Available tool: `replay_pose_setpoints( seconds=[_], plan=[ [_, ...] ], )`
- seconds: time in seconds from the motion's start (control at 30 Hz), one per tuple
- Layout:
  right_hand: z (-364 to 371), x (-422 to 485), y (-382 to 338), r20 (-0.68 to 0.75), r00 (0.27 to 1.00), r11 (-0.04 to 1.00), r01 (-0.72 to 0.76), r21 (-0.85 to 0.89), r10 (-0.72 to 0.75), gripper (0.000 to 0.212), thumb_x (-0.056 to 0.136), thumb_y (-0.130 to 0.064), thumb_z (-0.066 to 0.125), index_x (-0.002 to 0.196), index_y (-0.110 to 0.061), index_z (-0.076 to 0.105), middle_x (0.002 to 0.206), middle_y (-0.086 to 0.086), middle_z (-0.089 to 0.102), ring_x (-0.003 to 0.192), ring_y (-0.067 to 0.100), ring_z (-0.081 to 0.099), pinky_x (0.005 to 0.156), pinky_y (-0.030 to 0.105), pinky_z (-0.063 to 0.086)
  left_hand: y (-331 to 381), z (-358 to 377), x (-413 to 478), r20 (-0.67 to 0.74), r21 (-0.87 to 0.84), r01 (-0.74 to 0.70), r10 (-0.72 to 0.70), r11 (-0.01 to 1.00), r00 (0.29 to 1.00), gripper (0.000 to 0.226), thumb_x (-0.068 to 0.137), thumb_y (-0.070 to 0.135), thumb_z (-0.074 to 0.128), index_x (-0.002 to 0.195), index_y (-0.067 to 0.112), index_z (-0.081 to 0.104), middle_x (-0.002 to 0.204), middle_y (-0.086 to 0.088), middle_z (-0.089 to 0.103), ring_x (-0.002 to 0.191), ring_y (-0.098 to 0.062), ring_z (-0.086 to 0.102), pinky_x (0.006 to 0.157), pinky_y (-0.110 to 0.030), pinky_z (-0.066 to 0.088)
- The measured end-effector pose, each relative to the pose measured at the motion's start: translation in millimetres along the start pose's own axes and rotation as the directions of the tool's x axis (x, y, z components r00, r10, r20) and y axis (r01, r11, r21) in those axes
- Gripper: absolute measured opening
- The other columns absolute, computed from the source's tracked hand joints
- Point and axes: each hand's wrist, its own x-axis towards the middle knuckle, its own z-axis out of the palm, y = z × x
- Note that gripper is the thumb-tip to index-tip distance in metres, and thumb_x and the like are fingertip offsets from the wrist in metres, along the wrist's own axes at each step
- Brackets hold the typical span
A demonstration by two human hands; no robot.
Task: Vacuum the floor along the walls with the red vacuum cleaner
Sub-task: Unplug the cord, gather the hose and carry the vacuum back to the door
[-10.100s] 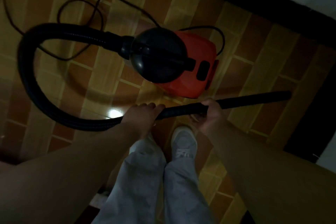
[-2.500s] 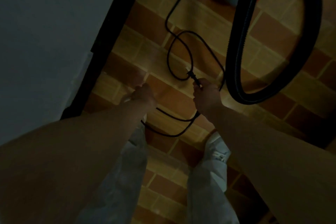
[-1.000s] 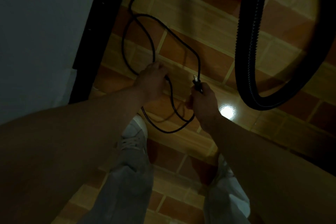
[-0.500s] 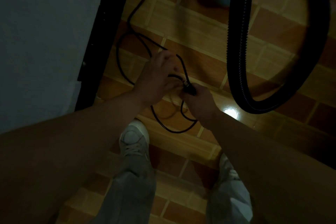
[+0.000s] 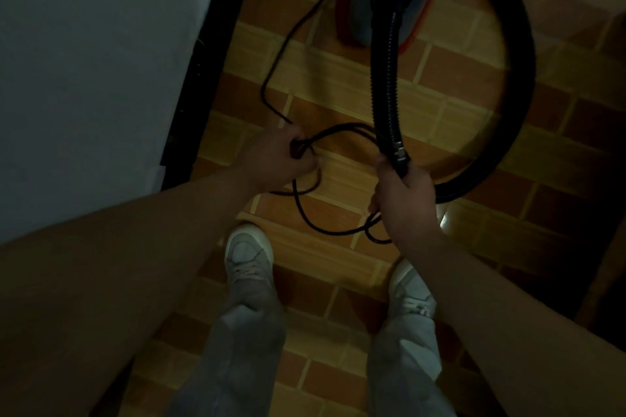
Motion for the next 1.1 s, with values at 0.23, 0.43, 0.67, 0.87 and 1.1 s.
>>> replay_pose_setpoints(
  seconds=[0.23, 0.43, 0.67, 0.87, 1.1],
  plan=[
    [-10.9, -26.0, -23.5, 0.096, 0.994, 0.997, -0.053, 0.048, 0.048, 0.02, 0.104, -0.028, 0.053, 0.099, -0.011, 0.063, 0.066, 0.001, 0.06, 0.064, 0.022, 0.062, 0.065, 0.04, 0.052, 55.7, 5.2, -45.5, 0.026, -0.554, 0.158, -0.173, 0.817, 0.985, 0.036, 0.097, 0.049, 0.061, 0.097, 0.013, 0.064, 0.066, -0.004, 0.065, 0.058, -0.02, 0.067, 0.058, -0.033, 0.054],
    [-0.9, -23.4, -47.4, 0.287, 0.941, 0.979, -0.2, 0.038, 0.181, 0.007, 0.102, -0.016, 0.056, 0.108, -0.015, 0.059, 0.108, 0.013, 0.07, 0.076, 0.021, 0.063, 0.06, 0.036, 0.054, 76.2, 6.3, -68.2, 0.241, -0.833, 0.365, -0.32, 0.416, 0.916, 0.04, 0.101, 0.045, 0.055, 0.068, 0.026, 0.041, 0.053, 0.009, 0.029, 0.041, -0.006, 0.022, 0.044, -0.025, 0.011],
    [15.6, -25.4, -46.1, 0.522, 0.831, 0.977, -0.209, -0.032, 0.195, 0.021, 0.094, -0.006, 0.056, 0.108, -0.018, 0.067, 0.098, 0.004, 0.074, 0.094, 0.022, 0.068, 0.089, 0.041, 0.053, 87.8, 8.1, -64.6, 0.196, -0.94, 0.269, -0.313, 0.21, 0.929, 0.037, 0.1, 0.045, 0.054, 0.08, 0.013, 0.055, 0.082, -0.006, 0.059, 0.074, -0.021, 0.061, 0.073, -0.033, 0.05],
    [6.0, -37.5, -30.8, 0.61, 0.752, 0.919, -0.383, 0.096, 0.25, 0.024, 0.101, -0.014, 0.052, 0.125, -0.015, 0.055, 0.091, 0.02, 0.072, 0.085, 0.036, 0.07, 0.086, 0.052, 0.057, 95.2, 19.1, -57.1, 0.175, -0.754, 0.37, -0.376, 0.544, 0.91, 0.054, 0.091, 0.056, 0.055, 0.13, 0.019, 0.061, 0.143, -0.005, 0.053, 0.133, -0.027, 0.049, 0.107, -0.052, 0.041],
    [-8.9, -42.8, -13.8, 0.567, 0.792, 0.961, -0.277, 0.007, 0.224, 0.021, 0.092, -0.026, 0.074, 0.078, -0.02, 0.06, 0.062, 0.002, 0.046, 0.062, 0.02, 0.047, 0.065, 0.034, 0.045, 66.6, 12.1, -49.9, 0.302, -0.904, 0.331, -0.146, 0.27, 0.942, 0.054, 0.082, 0.06, 0.065, 0.101, 0.009, 0.068, 0.103, -0.007, 0.065, 0.102, -0.022, 0.06, 0.1, -0.043, 0.041]
  ],
)
